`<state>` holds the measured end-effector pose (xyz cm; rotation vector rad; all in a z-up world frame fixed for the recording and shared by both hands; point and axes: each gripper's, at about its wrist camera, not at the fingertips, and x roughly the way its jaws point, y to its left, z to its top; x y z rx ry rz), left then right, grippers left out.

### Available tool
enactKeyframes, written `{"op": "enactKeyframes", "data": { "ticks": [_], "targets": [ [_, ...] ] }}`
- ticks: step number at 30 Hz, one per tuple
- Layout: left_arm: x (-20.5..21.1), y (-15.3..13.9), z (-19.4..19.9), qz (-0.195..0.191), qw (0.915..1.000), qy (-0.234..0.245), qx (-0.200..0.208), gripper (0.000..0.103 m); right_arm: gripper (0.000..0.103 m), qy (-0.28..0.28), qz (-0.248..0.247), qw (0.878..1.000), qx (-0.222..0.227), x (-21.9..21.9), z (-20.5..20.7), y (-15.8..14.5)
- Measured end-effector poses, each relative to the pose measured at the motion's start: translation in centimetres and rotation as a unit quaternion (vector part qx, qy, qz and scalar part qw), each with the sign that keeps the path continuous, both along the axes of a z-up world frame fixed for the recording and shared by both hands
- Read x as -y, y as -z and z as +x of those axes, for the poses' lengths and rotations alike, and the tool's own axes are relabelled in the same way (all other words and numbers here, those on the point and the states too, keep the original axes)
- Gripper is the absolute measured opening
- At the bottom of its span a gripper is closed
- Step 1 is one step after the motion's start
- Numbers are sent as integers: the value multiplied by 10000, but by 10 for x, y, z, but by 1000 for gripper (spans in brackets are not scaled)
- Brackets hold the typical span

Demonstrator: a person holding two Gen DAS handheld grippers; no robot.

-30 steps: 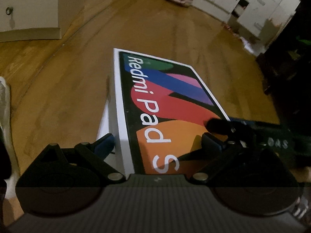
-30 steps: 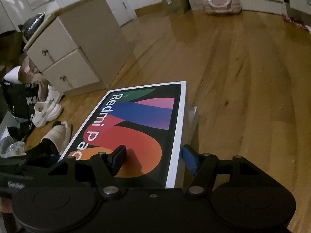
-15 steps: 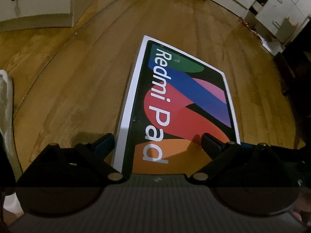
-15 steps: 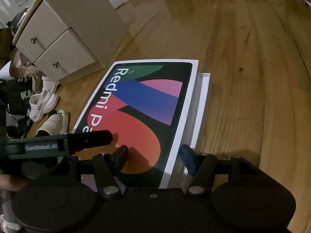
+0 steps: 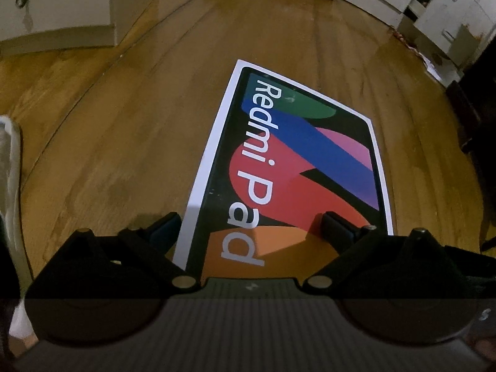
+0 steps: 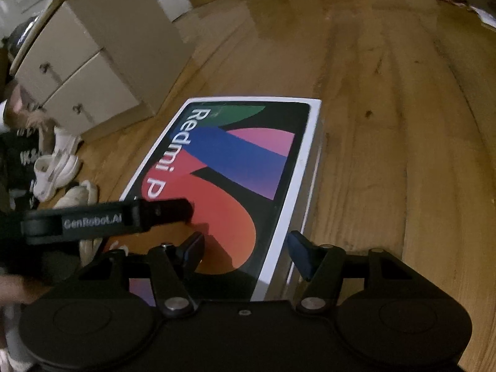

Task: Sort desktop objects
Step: 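Carry the gripped Redmi Pad SE box away from the tray with both grippers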

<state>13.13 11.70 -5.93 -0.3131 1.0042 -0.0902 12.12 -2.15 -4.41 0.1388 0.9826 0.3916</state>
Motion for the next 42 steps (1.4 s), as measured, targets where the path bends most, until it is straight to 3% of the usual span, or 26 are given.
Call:
{"op": "enactKeyframes", "data": {
  "ticks": [4, 10, 18, 23, 27, 37, 42],
  "targets": [
    [-2, 1, 1, -8, 10000, -29, 28, 99, 65, 168, 354, 9992, -50, 9, 3, 2],
    [-7, 8, 3, -261, 9989, -386, -61, 100, 66, 185, 459, 9988, -36, 8, 4, 3],
    [-6, 4, 2, -262, 9983, -513, -59, 99, 66, 244, 875, 9958, -113, 21, 4, 8],
    [-23, 0, -12, -827, 9922, -932, -4, 98, 66, 140, 726, 9967, -338, 28, 2, 8],
    [-26, -1, -17, -901, 9917, -922, -17, 97, 66, 151, 803, 9957, -437, 31, -1, 12],
    [-19, -6, -25, -722, 9931, -914, -109, 97, 67, 133, 1009, 9917, -783, 29, -3, 26],
    [-7, -7, -21, -371, 9960, -789, -173, 99, 67, 118, 1073, 9906, -841, 32, -2, 26]
  ]
}}
